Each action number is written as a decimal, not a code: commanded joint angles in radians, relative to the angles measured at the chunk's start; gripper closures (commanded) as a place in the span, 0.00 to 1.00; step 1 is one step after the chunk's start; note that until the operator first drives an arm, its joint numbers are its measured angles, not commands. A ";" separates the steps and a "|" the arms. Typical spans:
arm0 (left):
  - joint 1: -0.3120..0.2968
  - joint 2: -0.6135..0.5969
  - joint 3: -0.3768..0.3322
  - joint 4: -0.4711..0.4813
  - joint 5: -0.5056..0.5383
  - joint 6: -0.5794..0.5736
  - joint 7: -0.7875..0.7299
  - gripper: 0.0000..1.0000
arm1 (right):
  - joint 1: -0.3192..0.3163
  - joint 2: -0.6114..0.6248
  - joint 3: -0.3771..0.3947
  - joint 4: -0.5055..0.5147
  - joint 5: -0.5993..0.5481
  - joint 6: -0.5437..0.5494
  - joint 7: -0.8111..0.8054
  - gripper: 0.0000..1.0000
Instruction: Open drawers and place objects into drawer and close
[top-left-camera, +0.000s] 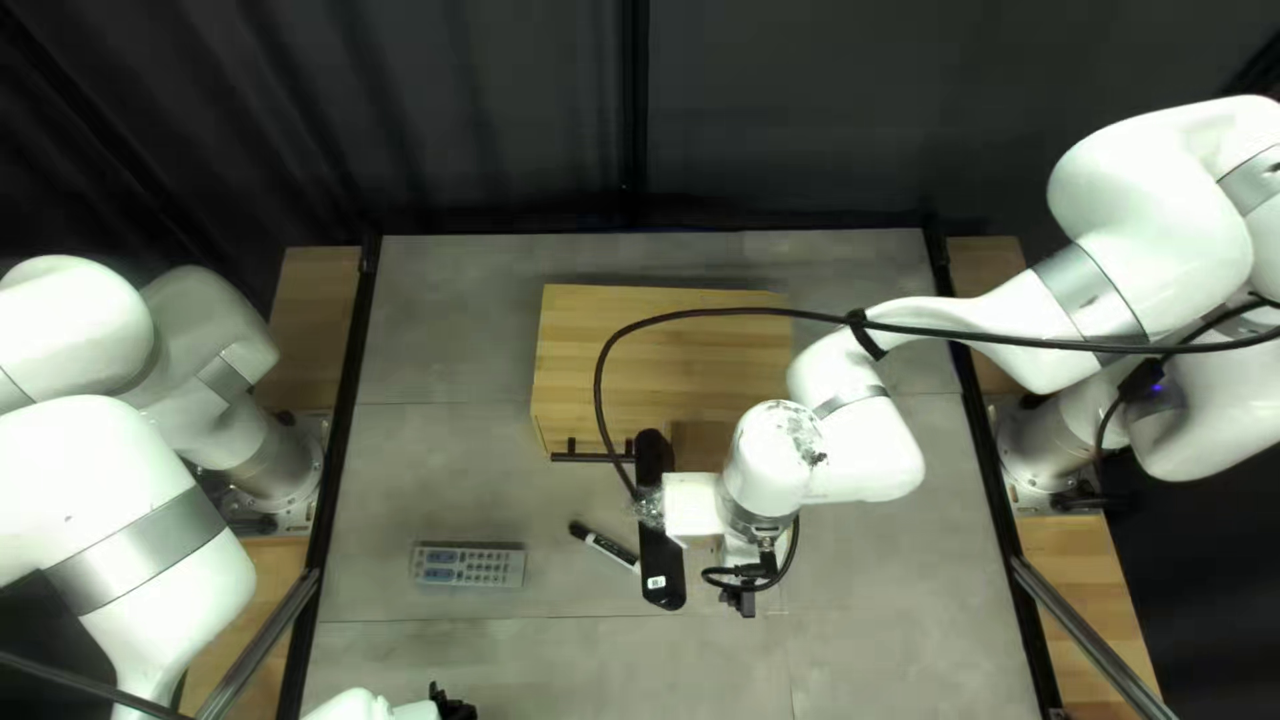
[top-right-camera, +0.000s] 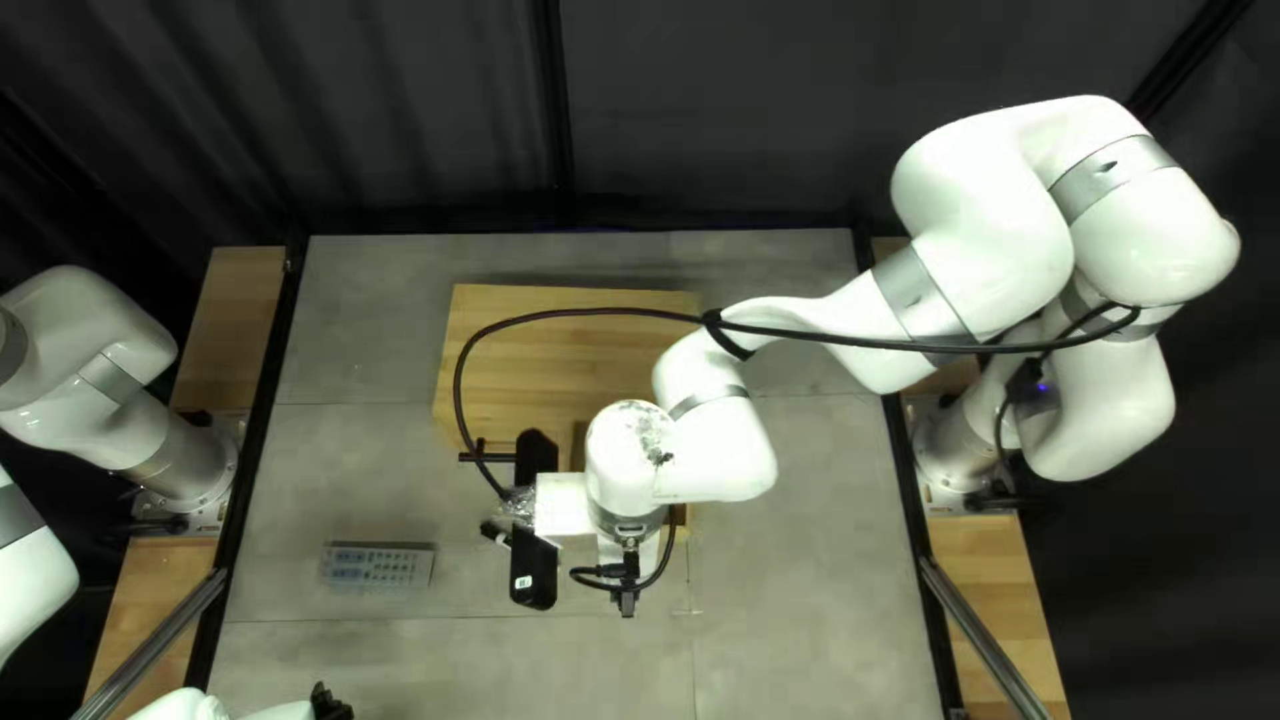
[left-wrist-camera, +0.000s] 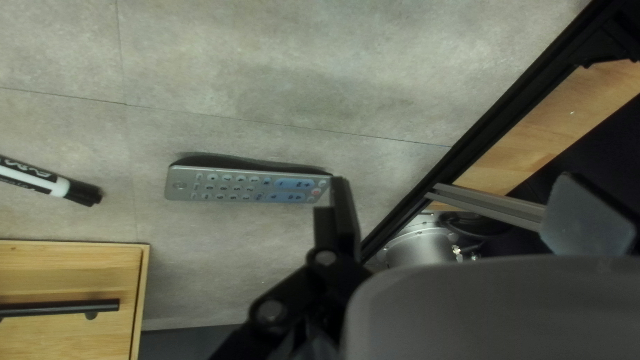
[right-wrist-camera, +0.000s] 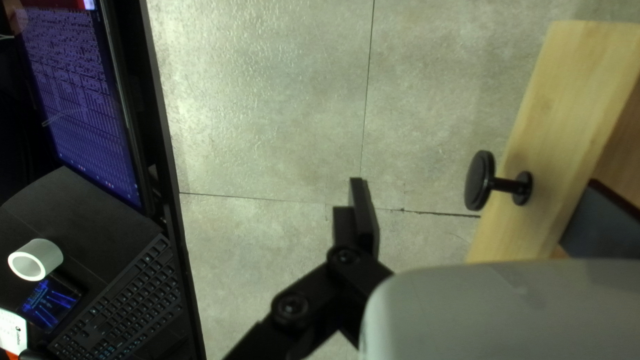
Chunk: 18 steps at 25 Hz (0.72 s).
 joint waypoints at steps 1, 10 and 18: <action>0.000 0.000 0.000 0.000 0.000 0.000 0.000 0.00 | 0.004 0.004 0.002 0.008 -0.006 0.006 0.008 0.00; 0.000 0.000 0.000 0.000 0.000 0.000 0.000 0.00 | 0.012 0.004 0.005 0.024 -0.016 0.027 0.023 0.00; 0.000 0.000 0.000 0.000 0.000 0.000 0.000 0.00 | -0.007 -0.111 -0.011 0.055 -0.011 0.176 0.027 0.00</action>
